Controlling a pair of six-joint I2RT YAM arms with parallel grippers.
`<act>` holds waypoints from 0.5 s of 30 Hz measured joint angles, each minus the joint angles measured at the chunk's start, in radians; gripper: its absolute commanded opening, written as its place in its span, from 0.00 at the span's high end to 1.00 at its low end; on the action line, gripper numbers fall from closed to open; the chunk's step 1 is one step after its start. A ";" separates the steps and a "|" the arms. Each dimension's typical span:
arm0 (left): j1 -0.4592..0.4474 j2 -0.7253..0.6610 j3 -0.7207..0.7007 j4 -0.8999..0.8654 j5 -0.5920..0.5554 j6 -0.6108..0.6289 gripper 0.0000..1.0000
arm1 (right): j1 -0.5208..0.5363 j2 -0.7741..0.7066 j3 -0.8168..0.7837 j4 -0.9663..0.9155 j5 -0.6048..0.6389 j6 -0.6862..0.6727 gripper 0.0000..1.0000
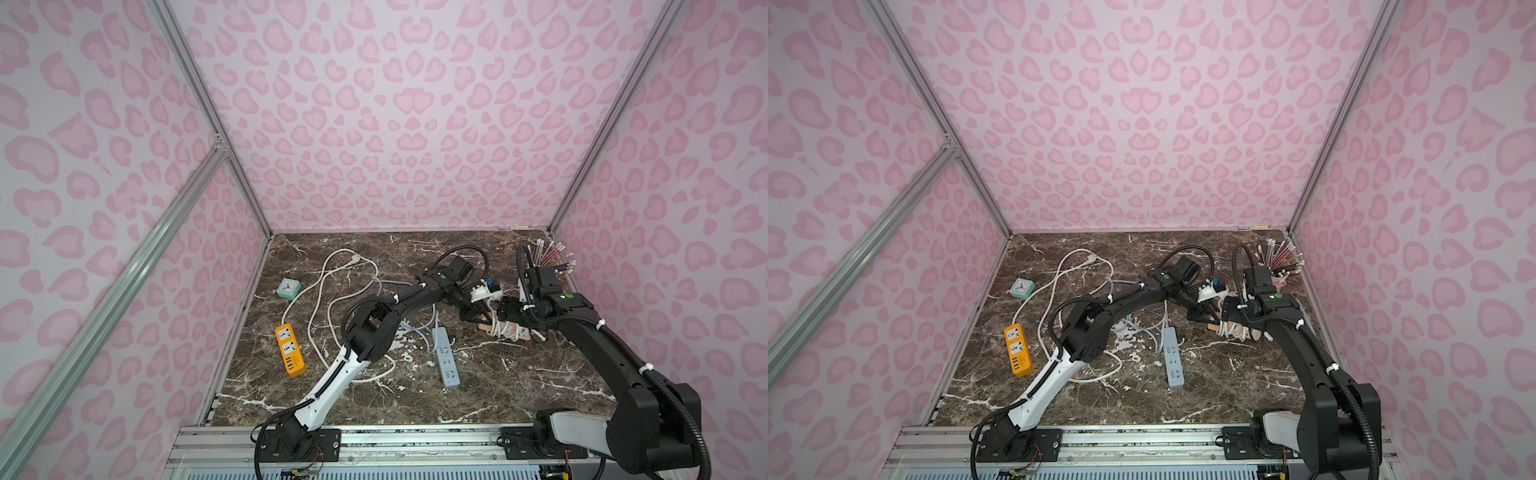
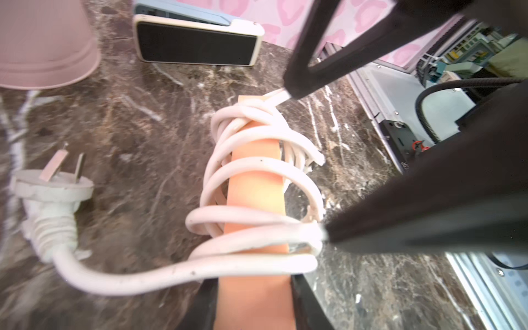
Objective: Wrap the cord around the power strip
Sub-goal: Place the power strip at the center of the board.
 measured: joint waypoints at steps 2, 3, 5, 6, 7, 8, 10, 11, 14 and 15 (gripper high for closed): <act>0.005 0.005 0.009 -0.006 -0.012 0.008 0.97 | 0.002 0.013 0.003 -0.002 -0.014 -0.016 0.10; 0.006 0.009 0.016 -0.011 -0.012 0.011 0.97 | 0.004 0.029 0.010 -0.002 -0.013 -0.024 0.10; 0.006 0.016 0.029 -0.026 -0.012 0.019 0.97 | 0.003 0.064 0.025 0.006 0.001 -0.032 0.09; 0.006 0.019 0.035 -0.032 -0.013 0.023 0.97 | 0.000 0.085 0.034 0.014 0.010 -0.031 0.10; 0.006 0.020 0.038 -0.035 -0.013 0.027 0.97 | -0.005 0.104 0.045 0.026 0.011 -0.031 0.09; 0.006 0.021 0.039 -0.038 -0.013 0.027 0.97 | -0.010 0.122 0.055 0.039 0.014 -0.031 0.09; 0.007 0.022 0.040 -0.039 -0.019 0.016 0.97 | -0.016 0.167 0.088 0.048 0.013 -0.039 0.10; 0.009 0.023 0.041 -0.039 -0.027 0.011 0.97 | -0.016 0.192 0.101 0.049 0.011 -0.039 0.10; 0.017 0.025 0.043 -0.031 -0.048 -0.032 0.88 | -0.016 0.281 0.134 0.051 0.009 -0.047 0.10; 0.018 0.025 0.043 -0.030 -0.051 -0.052 0.83 | -0.016 0.295 0.138 0.055 0.010 -0.051 0.10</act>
